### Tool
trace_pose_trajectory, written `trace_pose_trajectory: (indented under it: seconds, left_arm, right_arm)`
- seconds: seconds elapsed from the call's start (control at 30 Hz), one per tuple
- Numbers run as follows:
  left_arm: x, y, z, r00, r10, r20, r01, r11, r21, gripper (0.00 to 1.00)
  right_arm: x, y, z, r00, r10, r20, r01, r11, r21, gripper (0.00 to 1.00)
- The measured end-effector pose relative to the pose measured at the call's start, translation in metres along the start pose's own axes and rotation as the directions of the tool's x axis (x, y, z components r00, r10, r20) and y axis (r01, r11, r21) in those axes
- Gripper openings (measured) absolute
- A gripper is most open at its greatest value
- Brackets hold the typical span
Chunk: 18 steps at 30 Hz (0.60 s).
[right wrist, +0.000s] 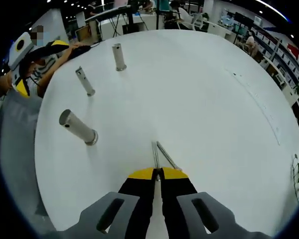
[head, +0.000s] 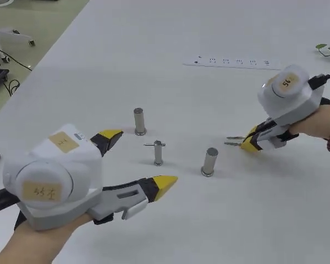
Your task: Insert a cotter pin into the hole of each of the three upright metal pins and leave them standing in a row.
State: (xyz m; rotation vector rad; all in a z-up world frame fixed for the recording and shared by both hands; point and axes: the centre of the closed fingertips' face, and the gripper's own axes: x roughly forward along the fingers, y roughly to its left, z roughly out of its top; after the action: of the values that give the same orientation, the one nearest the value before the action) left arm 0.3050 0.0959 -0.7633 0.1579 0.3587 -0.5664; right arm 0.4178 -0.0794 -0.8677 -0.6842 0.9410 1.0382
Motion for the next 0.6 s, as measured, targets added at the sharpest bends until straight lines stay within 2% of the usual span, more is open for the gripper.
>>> trace_pose_trajectory:
  seconds: [0.1,0.23,0.4,0.6]
  left_arm:
    - [-0.0011,0.001,-0.0006,1.0,-0.001,-0.002,0.001,1.0,-0.004,0.7]
    - [-0.002,0.0022,-0.0022,1.0,-0.001,-0.007,0.001,1.0,-0.005,0.7]
    - [-0.0021,0.0017,-0.0014,0.9999,-0.009,-0.01,0.009,1.0,-0.005,0.69]
    - [-0.0018,0.0016,0.0012,0.9997,-0.019,-0.014,0.019,1.0,-0.013,0.66]
  right_arm:
    - [-0.0003,0.0021,0.0006,0.9997,-0.009,-0.022,0.008,0.998,-0.063,0.05]
    - [-0.0006,0.0021,0.0014,0.9995,-0.018,-0.026,0.016,0.996,-0.086,0.04]
    - [-0.002,0.0024,0.0029,0.9987,-0.049,-0.013,0.047,0.992,-0.113,0.02]
    - [-0.0089,0.0001,0.0091,0.9955,-0.086,0.039,0.09,0.988,-0.123,0.02]
